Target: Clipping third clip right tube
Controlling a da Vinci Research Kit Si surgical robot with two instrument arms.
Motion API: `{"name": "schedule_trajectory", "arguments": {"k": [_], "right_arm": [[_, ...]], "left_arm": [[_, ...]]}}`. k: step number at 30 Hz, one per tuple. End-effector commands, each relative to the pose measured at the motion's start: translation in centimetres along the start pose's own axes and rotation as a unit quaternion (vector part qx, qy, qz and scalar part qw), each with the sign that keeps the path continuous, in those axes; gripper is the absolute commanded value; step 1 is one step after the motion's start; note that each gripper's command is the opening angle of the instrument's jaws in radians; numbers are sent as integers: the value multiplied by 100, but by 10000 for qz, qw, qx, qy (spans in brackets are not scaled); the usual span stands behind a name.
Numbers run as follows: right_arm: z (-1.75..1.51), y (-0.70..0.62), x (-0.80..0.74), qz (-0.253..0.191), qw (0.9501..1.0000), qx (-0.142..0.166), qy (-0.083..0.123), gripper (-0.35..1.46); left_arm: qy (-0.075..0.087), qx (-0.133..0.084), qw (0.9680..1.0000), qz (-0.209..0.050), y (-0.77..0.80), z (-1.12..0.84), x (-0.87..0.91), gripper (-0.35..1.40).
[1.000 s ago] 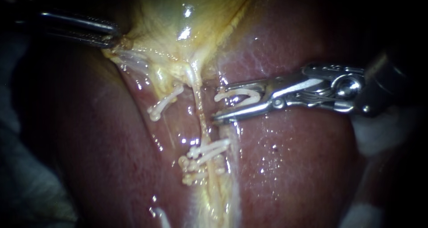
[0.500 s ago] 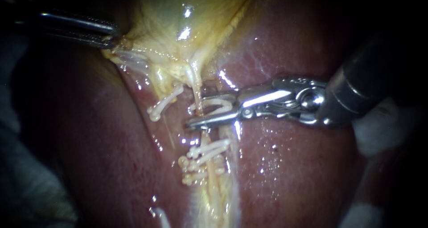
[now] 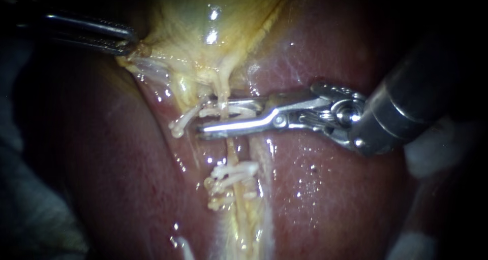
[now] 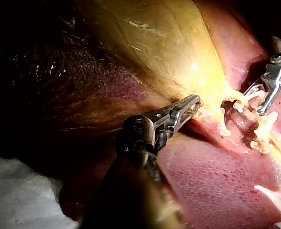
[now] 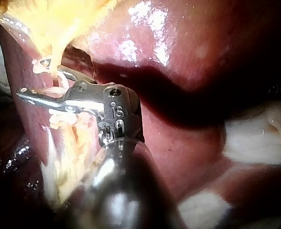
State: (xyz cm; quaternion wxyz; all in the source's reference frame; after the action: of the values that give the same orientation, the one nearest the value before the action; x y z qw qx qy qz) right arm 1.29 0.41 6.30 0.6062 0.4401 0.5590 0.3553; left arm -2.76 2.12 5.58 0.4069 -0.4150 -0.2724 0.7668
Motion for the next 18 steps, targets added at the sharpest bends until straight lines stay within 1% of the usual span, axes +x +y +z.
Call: {"name": "schedule_trajectory", "arguments": {"k": [1, 2, 4, 6, 9, 11, 12, 13, 15, 18], "right_arm": [[-2, 0, -1, 75, 10000, 0, -14, 37], [-3, -1, -1, 163, 9999, 4, -17, 32], [-5, -1, -2, 192, 9998, 8, -20, 22], [-7, -2, -2, 340, 9994, 9, -21, 3], [-8, -2, -2, 458, 9989, 9, -21, -13], [-8, -2, -3, 604, 9982, 9, -21, -23], [-9, -3, -4, 691, 9976, 10, -23, -31], [-9, -3, -4, 778, 9970, 10, -23, -35], [-10, -4, -7, 920, 9958, 14, -30, -35], [-12, -7, -10, 913, 9958, 28, -46, -35]], "left_arm": [[0, 1, 10000, -1, 0, 0, 0, -35], [0, 1, 10000, -1, 0, 0, 0, -35], [0, 1, 10000, -1, 0, 0, 0, -35], [0, 2, 10000, -1, 0, 0, 0, -35], [0, 2, 10000, -1, 0, 0, 0, -35], [0, 2, 10000, -2, 0, 0, 0, -35], [0, 2, 10000, -2, 0, 0, 0, -35], [0, 2, 10000, -2, 0, 0, 0, -35], [0, 2, 10000, -2, 0, 0, 0, -35], [1, 3, 10000, -2, 1, 0, 0, -35]]}}
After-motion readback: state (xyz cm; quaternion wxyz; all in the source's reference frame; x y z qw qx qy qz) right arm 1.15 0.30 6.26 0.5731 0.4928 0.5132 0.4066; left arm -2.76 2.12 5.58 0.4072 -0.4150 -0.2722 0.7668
